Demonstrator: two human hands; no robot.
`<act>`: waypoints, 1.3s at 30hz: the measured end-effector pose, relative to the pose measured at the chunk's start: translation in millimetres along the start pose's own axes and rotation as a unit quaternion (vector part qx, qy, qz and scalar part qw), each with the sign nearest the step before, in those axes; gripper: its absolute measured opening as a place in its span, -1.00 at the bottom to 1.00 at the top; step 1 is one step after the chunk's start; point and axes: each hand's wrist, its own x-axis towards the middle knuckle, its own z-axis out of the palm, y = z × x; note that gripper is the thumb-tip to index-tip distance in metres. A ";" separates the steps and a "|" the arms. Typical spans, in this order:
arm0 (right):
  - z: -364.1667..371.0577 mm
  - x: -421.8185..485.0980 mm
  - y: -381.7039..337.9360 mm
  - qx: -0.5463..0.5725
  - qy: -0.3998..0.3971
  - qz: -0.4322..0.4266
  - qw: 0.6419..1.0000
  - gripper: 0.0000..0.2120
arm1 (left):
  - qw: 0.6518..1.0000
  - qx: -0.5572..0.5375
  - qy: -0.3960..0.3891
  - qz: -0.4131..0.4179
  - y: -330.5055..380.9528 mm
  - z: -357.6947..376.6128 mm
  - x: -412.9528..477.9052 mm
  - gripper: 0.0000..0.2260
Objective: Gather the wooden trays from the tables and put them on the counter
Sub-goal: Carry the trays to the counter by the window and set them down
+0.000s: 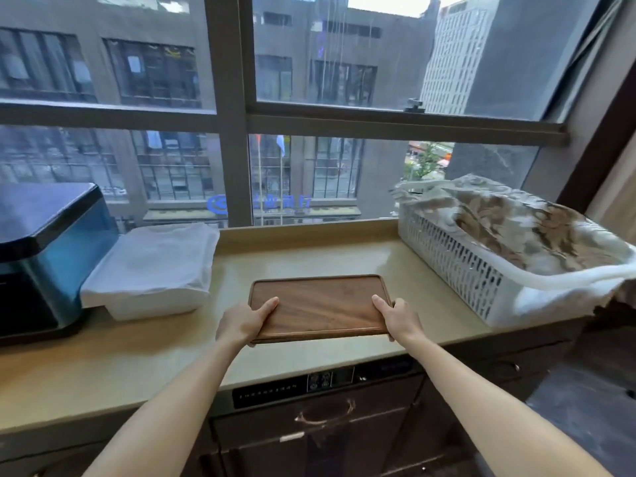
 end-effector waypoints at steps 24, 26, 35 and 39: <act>116.9 353.4 -39.9 -0.059 -0.146 -0.006 0.988 -0.61 | 0.984 0.069 0.064 -0.154 28.4 69.4 300.4 -0.41; 123.6 365.0 -36.6 -0.070 -0.145 -0.001 0.987 -0.62 | 0.982 0.074 0.066 -0.159 27.8 74.0 312.7 -0.42; 143.8 399.3 -32.8 -0.090 -0.135 0.017 0.987 -0.54 | 0.979 0.097 0.040 -0.177 26.3 81.3 348.3 -0.41; 148.9 407.6 -34.3 -0.109 -0.138 0.016 0.984 -0.61 | 0.976 0.113 0.024 -0.182 25.9 80.5 360.3 -0.39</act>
